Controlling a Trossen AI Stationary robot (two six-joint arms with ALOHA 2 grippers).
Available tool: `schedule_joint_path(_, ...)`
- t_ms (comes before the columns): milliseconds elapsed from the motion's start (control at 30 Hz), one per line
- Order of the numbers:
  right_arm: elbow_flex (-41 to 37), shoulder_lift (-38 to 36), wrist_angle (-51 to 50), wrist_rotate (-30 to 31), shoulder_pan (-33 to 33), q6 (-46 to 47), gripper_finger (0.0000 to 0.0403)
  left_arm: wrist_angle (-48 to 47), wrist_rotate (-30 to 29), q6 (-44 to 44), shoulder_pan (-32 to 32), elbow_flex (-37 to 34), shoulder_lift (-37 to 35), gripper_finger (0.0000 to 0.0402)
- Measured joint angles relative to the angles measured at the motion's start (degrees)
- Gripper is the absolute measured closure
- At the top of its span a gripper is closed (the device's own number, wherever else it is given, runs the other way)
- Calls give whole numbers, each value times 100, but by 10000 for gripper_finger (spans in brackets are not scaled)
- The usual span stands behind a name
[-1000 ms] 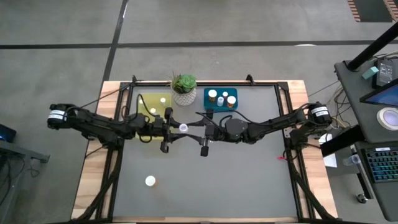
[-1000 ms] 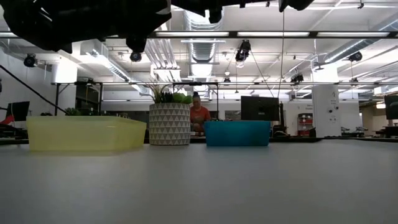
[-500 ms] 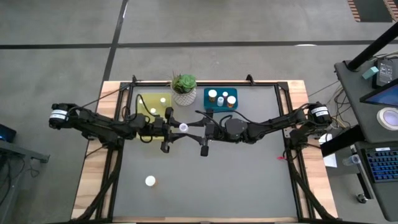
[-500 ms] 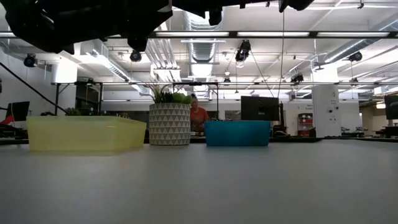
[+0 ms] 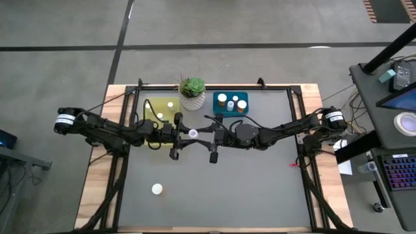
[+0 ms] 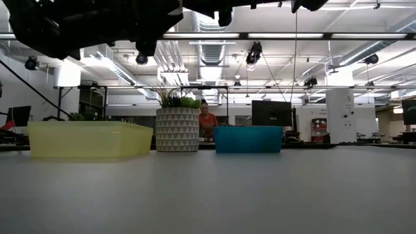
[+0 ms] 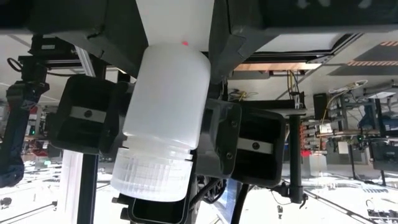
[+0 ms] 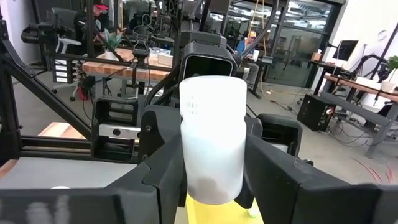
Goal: Pick and place medicine bottles into bin by pill shape (circle, oval)
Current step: Put the white tablet bottle into the yellow bin
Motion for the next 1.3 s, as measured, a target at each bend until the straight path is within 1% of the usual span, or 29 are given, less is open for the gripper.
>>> schedule_joint_path(133,0,0,-5,2,0,-18,268,-24,0,-2,0,0,-14,281)
schedule_joint_path(333,0,0,-11,2,-4,-3,270,-26,0,-9,0,0,-16,275)
schedule_joint_path(600,0,2,-31,0,-7,1,270,-30,-2,-45,0,0,-16,212)
schedule_joint_path(800,0,-10,-167,0,-7,-29,270,-207,-2,-4,0,0,-35,190)
schedule_joint_path(900,-4,-84,-430,1,-7,-35,270,-610,-2,16,2,-2,-148,188)
schedule_joint_path(1000,-4,-179,-764,4,-7,-35,270,-1212,-2,50,4,-7,-392,188)
schedule_joint_path(1167,-4,-421,-1675,11,-9,202,270,-2329,-2,151,4,-11,-965,187)
schedule_joint_path(1300,-4,-550,-2445,13,-12,526,270,-2579,-2,156,7,-11,-1346,187)
